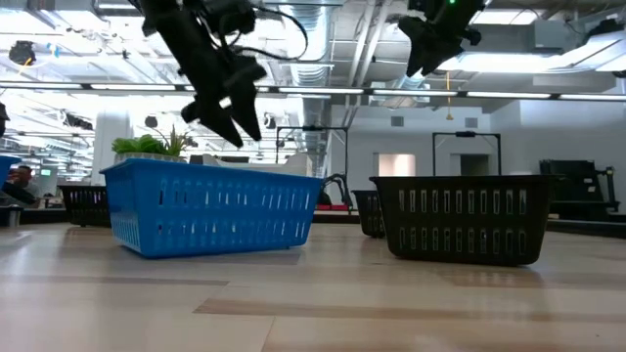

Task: Stack baskets by color
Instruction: Stack the top right black bin on top of the top left black bin

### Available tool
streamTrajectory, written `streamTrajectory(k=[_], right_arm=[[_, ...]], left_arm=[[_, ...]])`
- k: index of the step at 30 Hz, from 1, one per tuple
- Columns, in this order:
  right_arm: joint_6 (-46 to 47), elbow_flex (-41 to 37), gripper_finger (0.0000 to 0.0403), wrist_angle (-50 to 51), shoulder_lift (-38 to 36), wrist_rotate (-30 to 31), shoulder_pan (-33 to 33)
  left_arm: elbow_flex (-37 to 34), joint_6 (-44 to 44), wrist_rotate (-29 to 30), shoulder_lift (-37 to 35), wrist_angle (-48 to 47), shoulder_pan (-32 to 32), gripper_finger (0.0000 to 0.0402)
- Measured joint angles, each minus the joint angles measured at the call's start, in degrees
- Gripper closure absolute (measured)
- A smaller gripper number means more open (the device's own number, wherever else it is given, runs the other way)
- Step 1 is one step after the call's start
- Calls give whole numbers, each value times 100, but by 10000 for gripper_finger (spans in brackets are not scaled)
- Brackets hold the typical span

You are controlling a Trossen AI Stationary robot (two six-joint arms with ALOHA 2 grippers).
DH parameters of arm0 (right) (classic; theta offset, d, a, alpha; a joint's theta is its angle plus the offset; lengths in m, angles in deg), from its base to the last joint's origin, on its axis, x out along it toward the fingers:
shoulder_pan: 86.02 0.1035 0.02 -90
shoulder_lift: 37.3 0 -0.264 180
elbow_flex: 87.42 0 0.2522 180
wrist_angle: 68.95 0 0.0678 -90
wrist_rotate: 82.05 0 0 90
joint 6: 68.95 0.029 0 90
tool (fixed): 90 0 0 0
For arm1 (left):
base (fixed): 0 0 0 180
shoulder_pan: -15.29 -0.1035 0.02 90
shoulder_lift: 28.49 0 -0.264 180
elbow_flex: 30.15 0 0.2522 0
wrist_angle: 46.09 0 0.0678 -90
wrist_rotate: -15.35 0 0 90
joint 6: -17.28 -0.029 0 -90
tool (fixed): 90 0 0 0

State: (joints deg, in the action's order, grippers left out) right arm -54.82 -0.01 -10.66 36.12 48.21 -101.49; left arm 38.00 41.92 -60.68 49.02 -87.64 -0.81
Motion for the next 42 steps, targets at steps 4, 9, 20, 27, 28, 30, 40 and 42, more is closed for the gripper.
streamTrajectory(k=[4,9,20,27,28,30,40,42], right_arm=[[82,-24,164,93,66,-198,0],[106,-24,164,124,169,-622,6],[626,-26,164,838,806,-1059,428],[899,-26,164,1167,1281,-1153,962],[902,-26,164,1163,1340,-1155,1020],[973,-27,164,1187,1430,-1173,1124],[1385,-24,164,1224,1505,-1174,1494],[1394,-26,164,1219,1508,-1175,1526]], left_arm=[[0,190,-79,-386,-431,121,159],[0,360,-563,-770,-1026,374,159],[-2,818,-960,-1033,-2385,1385,159],[-2,1280,-377,-1031,-2981,1955,159],[-2,1401,-209,-1032,-3043,2003,159],[-2,1546,20,-1033,-3166,2071,159],[-9,1501,274,-1033,-3324,2452,159],[-28,1464,326,-1036,-3234,2524,159]])
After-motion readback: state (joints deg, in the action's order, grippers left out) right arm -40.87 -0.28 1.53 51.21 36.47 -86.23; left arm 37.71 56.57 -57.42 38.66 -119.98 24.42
